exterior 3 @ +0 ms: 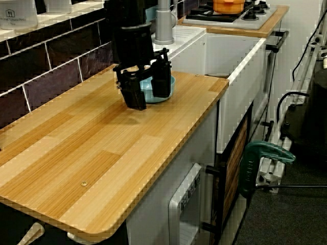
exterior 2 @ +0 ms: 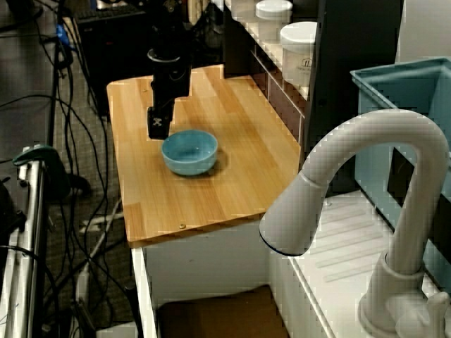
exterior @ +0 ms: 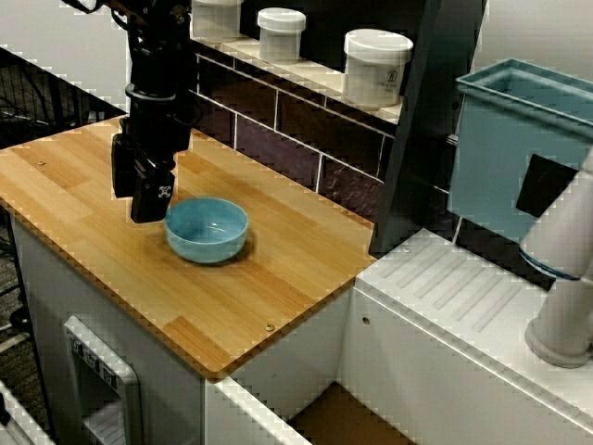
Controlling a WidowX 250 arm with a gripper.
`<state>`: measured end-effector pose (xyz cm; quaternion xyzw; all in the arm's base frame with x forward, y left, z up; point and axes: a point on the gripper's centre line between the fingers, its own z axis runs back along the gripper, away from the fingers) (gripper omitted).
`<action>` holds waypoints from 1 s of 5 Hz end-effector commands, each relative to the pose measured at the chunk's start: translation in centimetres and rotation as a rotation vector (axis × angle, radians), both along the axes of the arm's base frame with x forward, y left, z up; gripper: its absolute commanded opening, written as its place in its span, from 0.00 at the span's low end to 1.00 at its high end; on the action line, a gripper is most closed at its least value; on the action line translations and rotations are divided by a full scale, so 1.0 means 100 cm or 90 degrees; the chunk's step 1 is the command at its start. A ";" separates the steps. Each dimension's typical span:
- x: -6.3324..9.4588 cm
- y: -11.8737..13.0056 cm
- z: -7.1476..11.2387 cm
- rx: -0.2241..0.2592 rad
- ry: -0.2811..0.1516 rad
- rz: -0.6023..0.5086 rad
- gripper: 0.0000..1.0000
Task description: Push into sink
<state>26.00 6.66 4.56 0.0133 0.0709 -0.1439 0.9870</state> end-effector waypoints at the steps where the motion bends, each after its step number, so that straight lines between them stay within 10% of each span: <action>1: -0.003 -0.013 0.013 0.008 -0.034 -0.019 1.00; 5: 0.038 0.054 0.018 0.030 -0.077 0.050 1.00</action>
